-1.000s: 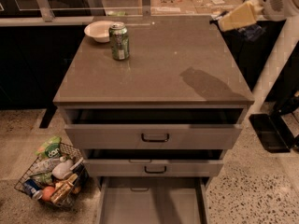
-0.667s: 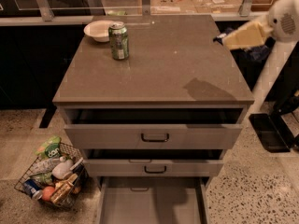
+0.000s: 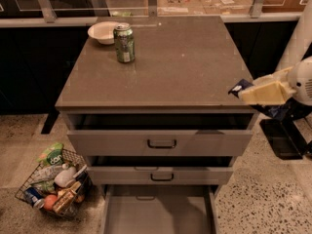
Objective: Place rxbar blueberry into bottom drawer
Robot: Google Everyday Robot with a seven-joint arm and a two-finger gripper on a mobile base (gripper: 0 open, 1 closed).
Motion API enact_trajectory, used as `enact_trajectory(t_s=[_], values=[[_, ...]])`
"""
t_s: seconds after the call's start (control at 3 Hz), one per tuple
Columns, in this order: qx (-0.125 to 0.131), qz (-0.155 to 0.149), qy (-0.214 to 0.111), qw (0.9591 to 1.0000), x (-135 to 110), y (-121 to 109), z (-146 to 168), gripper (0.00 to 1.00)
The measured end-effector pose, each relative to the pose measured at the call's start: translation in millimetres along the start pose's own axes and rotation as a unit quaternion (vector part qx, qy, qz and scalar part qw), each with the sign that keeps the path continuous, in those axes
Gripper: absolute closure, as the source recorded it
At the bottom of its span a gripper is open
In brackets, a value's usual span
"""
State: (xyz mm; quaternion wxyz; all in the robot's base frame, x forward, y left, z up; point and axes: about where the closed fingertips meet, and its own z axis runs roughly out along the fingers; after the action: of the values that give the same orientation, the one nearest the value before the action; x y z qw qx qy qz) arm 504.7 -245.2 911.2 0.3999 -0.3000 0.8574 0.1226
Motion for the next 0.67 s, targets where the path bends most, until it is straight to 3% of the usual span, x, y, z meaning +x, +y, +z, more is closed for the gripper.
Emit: enact_trajectory(t_s=[0.67], values=[[-0.062, -0.023, 0.040, 0.9970, 68.6, 46.3, 1.8, 1.00]])
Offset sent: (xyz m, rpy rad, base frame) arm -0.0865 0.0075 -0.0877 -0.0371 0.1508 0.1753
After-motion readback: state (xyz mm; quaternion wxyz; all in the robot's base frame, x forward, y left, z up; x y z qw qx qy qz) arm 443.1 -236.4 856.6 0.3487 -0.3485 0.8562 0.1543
